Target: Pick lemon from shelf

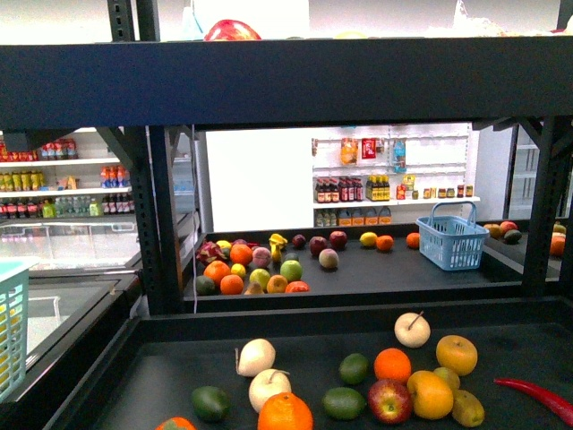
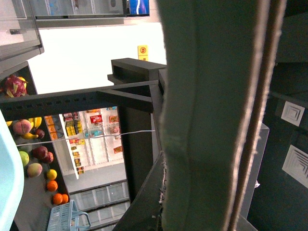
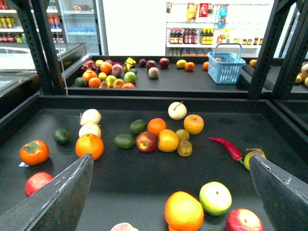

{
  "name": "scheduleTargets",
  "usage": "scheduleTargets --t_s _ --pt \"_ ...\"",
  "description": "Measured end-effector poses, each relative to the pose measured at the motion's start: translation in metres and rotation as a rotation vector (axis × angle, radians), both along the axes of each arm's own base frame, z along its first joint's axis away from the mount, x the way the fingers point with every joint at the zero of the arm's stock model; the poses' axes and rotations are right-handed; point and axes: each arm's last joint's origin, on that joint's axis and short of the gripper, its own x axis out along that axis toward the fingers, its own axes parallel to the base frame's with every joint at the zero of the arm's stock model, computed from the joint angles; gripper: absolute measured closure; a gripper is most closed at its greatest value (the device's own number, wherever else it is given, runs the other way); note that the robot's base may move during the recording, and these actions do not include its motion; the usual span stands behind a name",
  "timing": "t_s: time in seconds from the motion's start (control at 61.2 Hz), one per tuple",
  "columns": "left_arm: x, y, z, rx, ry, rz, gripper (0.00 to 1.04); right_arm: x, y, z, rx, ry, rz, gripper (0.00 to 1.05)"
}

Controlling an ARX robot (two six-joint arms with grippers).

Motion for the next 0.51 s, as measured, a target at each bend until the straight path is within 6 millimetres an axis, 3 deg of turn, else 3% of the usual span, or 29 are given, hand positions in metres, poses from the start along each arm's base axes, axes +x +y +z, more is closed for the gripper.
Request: scheduleTargets --t_s 0.147,0.327,0.359,0.506 --pt "-0.0008 0.0000 -0.0017 -0.004 0.004 0.000 0.98 0.0000 0.0000 0.0000 0.000 0.000 0.000 0.07" --pt "-0.0032 -0.0007 -0.0098 -0.008 0.029 -0.008 0.63 0.0000 0.0000 0.0000 0.000 0.000 0.000 0.07" --pt "-0.0035 -0.0003 -0.0099 -0.007 0.030 -0.009 0.52 0.0000 0.0000 0.0000 0.000 0.000 0.000 0.07" --pt "-0.0042 0.0005 -0.0102 -0.004 0.032 -0.014 0.29 0.0000 0.0000 0.0000 0.000 0.000 0.000 0.07"
